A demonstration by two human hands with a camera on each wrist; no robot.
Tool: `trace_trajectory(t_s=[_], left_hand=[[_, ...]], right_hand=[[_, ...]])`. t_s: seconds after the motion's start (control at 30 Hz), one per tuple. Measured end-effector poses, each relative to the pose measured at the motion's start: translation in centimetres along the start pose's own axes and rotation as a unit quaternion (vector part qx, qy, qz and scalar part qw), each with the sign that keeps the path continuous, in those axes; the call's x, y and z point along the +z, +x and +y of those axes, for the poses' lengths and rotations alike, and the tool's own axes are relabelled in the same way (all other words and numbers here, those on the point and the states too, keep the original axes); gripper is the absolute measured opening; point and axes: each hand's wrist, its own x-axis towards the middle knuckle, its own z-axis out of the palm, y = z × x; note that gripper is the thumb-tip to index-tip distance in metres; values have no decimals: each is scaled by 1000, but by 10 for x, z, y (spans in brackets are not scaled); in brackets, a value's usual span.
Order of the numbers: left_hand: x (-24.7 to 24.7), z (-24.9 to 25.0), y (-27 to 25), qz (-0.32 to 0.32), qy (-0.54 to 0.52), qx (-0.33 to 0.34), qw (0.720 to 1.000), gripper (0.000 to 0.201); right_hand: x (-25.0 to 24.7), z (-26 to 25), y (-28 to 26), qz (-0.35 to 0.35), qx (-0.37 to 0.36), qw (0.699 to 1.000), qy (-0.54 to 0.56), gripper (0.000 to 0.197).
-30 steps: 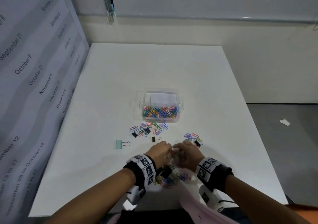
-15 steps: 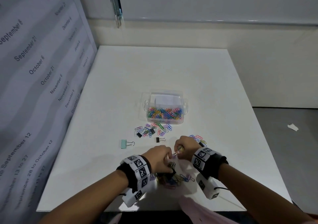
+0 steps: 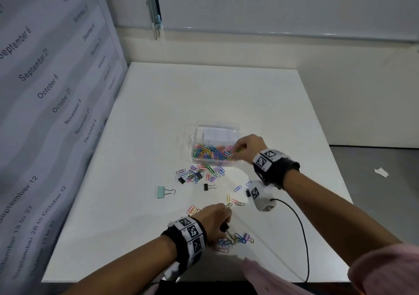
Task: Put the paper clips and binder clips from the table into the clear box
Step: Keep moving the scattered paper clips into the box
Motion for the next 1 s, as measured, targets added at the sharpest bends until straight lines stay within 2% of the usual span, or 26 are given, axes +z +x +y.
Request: trace_trajectory(t_s=[0.13, 0.3, 0.4, 0.47, 0.57, 0.67, 0.73, 0.8, 0.9, 1.0], left_hand=[[-7, -3, 0, -1, -15, -16, 1000, 25], [-8, -8, -3, 30, -43, -23, 998, 27], [-10, -12, -3, 35, -74, -37, 996, 26], [-13, -13, -1, 42, -82, -37, 995, 29], [-19, -14, 0, 66, -93, -25, 993, 28], [-25, -17, -1, 91, -103, -10, 990, 24], [-31, -23, -2, 97, -108, -17, 989, 23], [-37, -30, -3, 113, -117, -30, 986, 23], [-49, -42, -5, 145, -116, -69, 980, 22], [-62, -58, -8, 169, -110, -123, 972, 17]], right_hand=[[-5, -16, 16, 61, -1, 997, 44, 19], [7, -13, 16, 38, -10, 999, 21, 35], [15, -5, 2, 29, -29, 999, 29, 34], [22, 3, -12, -11, -58, 998, -11, 28], [37, 24, -33, -111, -97, 986, -78, 24], [51, 38, -49, -193, -119, 963, -144, 29], [61, 42, -56, -217, -137, 951, -172, 34], [71, 47, -61, -202, -154, 955, -155, 32], [79, 54, -61, -162, -173, 964, -120, 14], [76, 55, -61, -158, -146, 968, -128, 13]])
